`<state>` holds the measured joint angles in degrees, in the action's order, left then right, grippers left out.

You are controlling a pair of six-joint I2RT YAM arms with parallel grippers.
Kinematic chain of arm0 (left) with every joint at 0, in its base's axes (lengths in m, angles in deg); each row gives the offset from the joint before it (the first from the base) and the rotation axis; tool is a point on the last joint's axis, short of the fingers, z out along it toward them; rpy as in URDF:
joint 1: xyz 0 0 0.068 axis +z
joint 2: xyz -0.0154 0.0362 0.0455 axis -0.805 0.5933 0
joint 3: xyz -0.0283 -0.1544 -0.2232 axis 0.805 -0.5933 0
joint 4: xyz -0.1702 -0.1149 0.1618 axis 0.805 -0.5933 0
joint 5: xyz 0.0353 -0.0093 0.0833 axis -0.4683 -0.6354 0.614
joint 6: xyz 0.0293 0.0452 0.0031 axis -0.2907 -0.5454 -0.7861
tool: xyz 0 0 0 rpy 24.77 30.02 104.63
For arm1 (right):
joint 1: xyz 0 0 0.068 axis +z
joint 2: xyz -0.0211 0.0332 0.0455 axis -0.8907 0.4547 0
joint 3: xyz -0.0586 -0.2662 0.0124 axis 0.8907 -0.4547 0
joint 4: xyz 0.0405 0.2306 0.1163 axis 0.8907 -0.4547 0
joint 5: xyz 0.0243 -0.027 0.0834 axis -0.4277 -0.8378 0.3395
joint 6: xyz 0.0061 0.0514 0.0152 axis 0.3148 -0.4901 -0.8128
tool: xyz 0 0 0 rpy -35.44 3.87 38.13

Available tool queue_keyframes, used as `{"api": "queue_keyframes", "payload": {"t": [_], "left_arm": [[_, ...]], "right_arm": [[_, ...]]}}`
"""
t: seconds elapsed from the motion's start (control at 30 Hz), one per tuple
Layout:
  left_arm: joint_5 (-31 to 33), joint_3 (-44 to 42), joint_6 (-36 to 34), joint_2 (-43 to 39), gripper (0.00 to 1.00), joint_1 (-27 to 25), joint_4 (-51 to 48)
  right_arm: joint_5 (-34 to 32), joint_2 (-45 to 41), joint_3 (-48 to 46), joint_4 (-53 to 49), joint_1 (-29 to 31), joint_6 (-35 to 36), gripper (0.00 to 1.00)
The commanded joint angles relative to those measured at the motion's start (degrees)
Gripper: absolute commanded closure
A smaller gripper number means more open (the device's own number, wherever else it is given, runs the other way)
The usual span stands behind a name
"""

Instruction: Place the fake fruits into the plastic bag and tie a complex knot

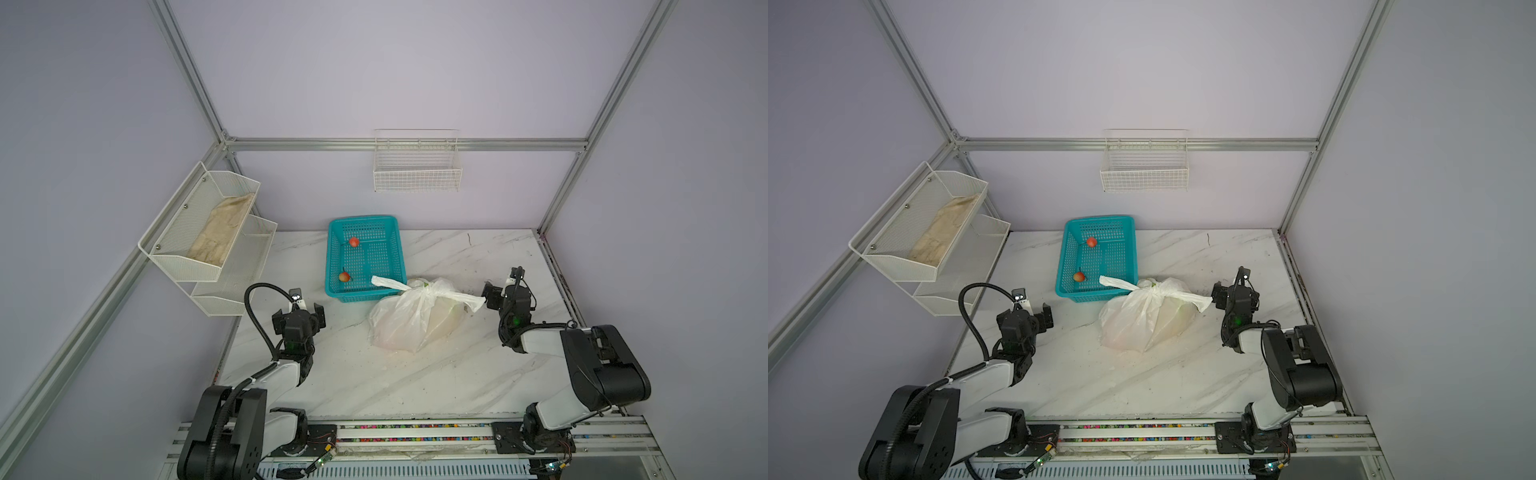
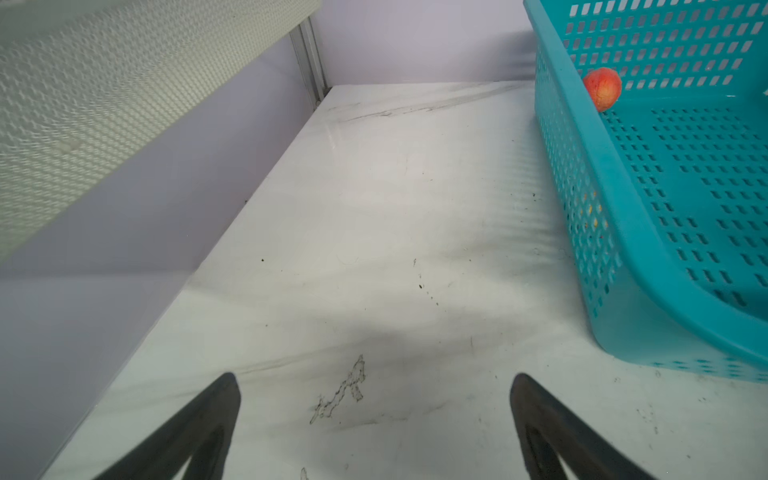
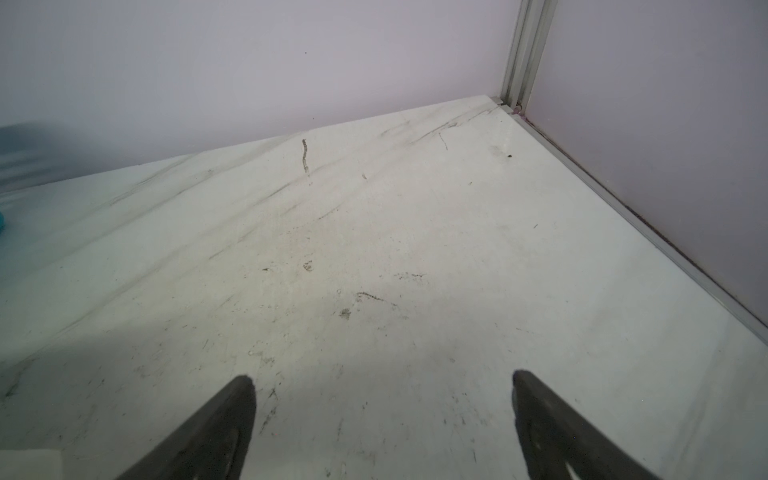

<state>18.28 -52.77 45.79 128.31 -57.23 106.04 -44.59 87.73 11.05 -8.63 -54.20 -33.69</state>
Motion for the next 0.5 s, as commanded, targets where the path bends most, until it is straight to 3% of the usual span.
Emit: {"api": "queue_keyframes", "payload": {"t": [0.0,0.13,0.23,0.33,0.4,0.43,0.47], "left_arm": [[-5.9,2.2,-1.4,1.6,0.00,1.7,8.0],[-8.3,1.5,2.4,4.1,0.01,3.3,14.4],[-9.2,2.8,0.4,7.3,0.00,3.6,17.2],[-10.2,3.3,-0.3,13.8,0.00,4.1,21.9],[-11.4,2.4,-1.6,20.0,0.00,4.3,31.3],[-11.3,2.3,-2.0,20.6,0.00,4.2,31.0],[-11.6,3.9,-0.4,18.6,0.00,4.5,24.2]], "right_arm": [[1.1,0.9,-0.1,14.6,0.1,5.2,0.03],[4.3,3.7,2.4,14.5,0.0,7.7,0.03],[6.1,4.4,1.7,17.1,-0.1,11.2,0.03],[6.6,8.2,-1.8,27.6,-0.7,11.5,0.03],[6.5,11.8,-2.9,32.9,-1.7,10.1,0.03],[6.1,12.3,-2.8,34.4,-1.7,9.6,0.03],[5.6,11.5,-1.7,29.8,-2.0,8.6,0.03]]}}
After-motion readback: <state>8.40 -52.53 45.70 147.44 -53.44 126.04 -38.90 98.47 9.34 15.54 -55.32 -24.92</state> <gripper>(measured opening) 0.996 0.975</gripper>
